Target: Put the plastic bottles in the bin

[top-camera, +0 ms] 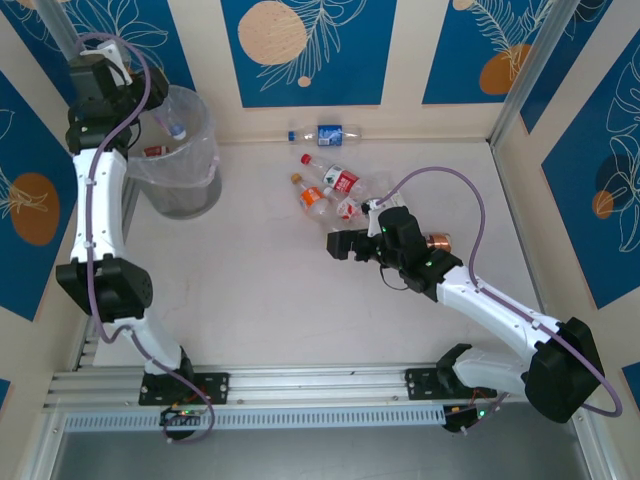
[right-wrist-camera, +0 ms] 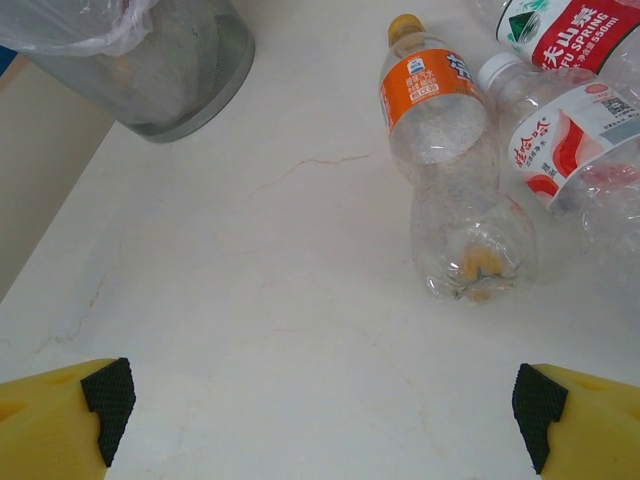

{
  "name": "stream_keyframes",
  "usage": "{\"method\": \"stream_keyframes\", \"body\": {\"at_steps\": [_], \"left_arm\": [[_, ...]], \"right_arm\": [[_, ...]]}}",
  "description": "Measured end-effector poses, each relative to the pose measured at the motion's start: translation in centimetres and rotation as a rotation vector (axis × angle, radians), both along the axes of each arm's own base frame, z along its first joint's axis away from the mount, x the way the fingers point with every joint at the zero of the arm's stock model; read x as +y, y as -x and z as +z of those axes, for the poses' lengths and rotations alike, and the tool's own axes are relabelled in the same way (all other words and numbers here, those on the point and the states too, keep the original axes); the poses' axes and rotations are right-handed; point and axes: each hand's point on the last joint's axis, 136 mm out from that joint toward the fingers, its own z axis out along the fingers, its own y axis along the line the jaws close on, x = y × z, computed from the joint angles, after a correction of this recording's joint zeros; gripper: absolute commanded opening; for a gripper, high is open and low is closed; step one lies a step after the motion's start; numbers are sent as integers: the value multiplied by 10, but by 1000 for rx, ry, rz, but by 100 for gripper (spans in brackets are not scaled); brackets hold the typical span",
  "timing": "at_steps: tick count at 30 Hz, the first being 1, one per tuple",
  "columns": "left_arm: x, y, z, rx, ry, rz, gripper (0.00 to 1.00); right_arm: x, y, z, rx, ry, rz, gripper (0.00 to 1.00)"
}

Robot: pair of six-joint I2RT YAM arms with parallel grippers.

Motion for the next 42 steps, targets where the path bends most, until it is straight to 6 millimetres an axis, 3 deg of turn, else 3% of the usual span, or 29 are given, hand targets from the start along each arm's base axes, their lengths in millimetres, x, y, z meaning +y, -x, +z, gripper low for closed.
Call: {"method": "stream_keyframes", "body": {"at_steps": [4,11,17,24,32,36,42], "left_arm": [[1,-5,-30,78,-9,-6,44],[-4,-10,-65,175,-13,-50,45],[-12,-26,-106,253,29,-106,46],[-11,-37,-149,342,48,-110,53],[-10,-38,-155,354,52,-108,64],[-10,-39,-161,371,60,-106,81],[-8,-37,-168,398,61,-101,98]], "right_arm": [[-1,1,-1,5,4,0,99],[-1,2,-3,13,9,0,100],[-1,2,-4,16,9,3,99],[-2,5,-8,39,15,2,99],[-3,6,-10,53,14,-4,99],[-3,6,-10,55,12,-6,99],[-3,7,-11,58,15,-6,99]]}}
